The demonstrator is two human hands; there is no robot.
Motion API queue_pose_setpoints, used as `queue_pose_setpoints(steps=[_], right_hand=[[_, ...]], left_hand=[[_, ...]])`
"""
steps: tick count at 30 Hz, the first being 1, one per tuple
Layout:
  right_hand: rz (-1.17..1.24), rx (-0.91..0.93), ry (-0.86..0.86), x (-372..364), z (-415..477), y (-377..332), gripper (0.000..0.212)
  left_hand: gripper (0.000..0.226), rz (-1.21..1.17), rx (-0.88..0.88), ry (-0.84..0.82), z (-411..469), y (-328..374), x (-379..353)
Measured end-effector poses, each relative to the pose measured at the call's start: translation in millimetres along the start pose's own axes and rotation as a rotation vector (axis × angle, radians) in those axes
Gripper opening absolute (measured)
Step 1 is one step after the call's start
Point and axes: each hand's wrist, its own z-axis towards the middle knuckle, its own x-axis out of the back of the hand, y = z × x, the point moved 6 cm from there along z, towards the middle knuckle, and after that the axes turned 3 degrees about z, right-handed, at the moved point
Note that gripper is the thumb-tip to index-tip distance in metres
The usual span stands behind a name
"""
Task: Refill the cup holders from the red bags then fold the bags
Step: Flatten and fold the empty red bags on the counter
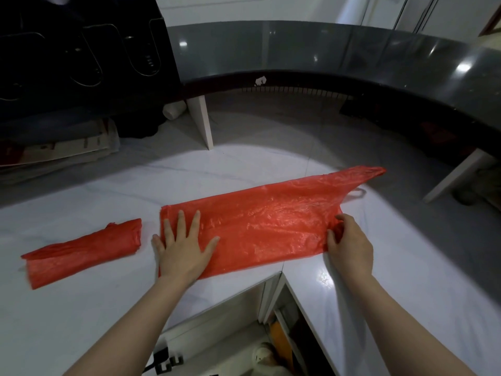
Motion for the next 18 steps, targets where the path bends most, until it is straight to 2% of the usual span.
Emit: queue_pose_setpoints(steps=[4, 7, 18], right_hand=[[-0.007, 0.009, 0.016, 0.7, 0.5, -2.2, 0.031], [-0.015, 0.007, 0.021, 1.6, 0.5, -2.7, 0.031], [-0.045, 0.014, 0.024, -1.8, -0.7, -2.1, 0.031]], left_hand=[[0.064, -0.276, 0.096, 0.290, -15.5, -18.1, 31.4], [0.049, -0.404, 0.198, 0.370, -25.6, -40.6, 37.6], [0.022, -0.553, 0.345, 0.175, -42.7, -76.3, 21.0]])
